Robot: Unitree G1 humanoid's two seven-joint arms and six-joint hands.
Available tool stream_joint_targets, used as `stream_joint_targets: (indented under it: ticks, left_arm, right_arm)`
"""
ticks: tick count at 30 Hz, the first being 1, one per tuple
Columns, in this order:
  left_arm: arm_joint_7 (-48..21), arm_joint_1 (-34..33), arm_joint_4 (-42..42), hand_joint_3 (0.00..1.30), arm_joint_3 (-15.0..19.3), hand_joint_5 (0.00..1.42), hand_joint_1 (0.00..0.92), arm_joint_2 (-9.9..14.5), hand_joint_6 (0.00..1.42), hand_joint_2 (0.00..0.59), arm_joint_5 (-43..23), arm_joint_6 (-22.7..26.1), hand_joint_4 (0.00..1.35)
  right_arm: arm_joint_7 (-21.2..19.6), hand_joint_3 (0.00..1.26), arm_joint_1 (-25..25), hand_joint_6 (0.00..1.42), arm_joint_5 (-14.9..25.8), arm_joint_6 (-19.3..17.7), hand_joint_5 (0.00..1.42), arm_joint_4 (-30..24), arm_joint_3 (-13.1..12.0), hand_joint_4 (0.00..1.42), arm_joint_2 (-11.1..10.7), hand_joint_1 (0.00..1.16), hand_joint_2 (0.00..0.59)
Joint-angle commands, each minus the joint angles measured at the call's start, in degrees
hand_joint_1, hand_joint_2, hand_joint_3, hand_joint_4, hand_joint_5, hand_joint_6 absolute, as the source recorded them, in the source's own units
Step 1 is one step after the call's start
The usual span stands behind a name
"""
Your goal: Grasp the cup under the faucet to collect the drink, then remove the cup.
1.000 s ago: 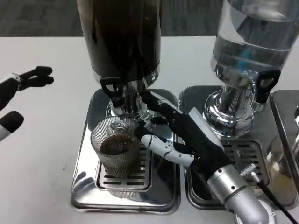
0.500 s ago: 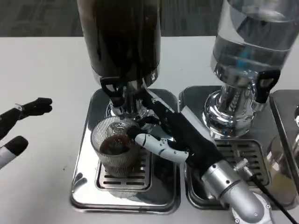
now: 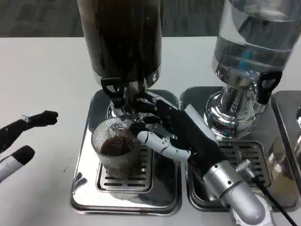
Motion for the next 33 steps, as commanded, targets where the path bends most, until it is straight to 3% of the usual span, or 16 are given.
stream_joint_targets:
  ticks: [1,33]
  left_arm:
    - [0.56,-0.50,0.75,0.26,-0.49,0.18,0.000,1.26,0.11,0.035,0.54,-0.68,0.23]
    - [0.10,-1.12,1.53,0.25,-1.02,0.17,0.000,1.57,0.12,0.035,0.24,-0.13,0.23]
  right_arm:
    - [-0.65,0.18,0.54,0.24,0.15,-1.35,0.19,-0.41,-0.25,0.24,0.18,0.50,0.232]
    - [2.85,0.21,-2.61,0.21,1.38,-1.33,0.16,4.33,0.40,0.20,1.44,0.52,0.246]
